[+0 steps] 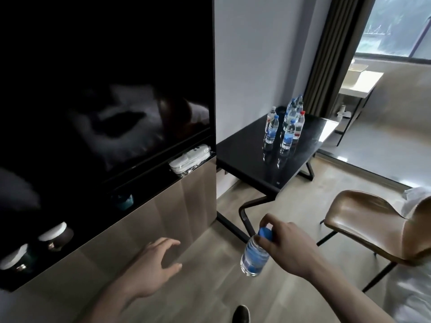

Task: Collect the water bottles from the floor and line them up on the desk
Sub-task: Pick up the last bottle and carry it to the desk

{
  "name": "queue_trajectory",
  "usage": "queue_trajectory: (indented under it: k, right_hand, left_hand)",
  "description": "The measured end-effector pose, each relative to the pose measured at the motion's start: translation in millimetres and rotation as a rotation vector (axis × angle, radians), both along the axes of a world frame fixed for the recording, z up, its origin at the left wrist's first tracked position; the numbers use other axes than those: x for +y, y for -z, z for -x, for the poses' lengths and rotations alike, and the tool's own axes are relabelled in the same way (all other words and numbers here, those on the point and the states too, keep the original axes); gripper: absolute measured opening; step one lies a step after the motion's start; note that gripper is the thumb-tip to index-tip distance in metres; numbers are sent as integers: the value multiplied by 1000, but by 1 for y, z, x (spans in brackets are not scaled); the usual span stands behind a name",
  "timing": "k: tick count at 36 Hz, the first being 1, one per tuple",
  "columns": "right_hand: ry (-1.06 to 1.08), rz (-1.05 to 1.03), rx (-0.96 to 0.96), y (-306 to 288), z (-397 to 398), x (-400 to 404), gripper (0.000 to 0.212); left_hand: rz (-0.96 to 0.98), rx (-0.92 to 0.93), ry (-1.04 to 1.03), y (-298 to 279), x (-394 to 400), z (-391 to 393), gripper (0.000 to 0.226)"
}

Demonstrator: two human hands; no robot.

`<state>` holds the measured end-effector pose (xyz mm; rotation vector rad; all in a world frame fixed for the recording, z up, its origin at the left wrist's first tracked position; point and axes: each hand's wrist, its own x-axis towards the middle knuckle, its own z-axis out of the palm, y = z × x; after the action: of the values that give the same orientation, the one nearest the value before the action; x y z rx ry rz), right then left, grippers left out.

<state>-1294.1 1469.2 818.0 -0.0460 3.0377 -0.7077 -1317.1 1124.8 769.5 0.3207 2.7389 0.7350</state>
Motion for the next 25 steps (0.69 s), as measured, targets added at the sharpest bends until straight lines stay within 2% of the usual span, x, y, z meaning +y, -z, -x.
queue_trajectory:
  k: [7, 14, 20, 25]
  right_hand:
    - [19, -33, -11, 2, 81, 75, 25]
    - [88, -56, 15, 3, 152, 155, 26]
    - [129, -21, 15, 7, 201, 224, 25]
    - [93, -4, -2, 17, 255, 277, 25]
  left_hand:
    - [-16, -23, 2, 8, 82, 101, 50]
    - [-9, 5, 125, -2, 189, 211, 52]
    - [-81, 17, 213, -19, 290, 271, 55]
    - [-60, 32, 210, -19, 356, 309, 56]
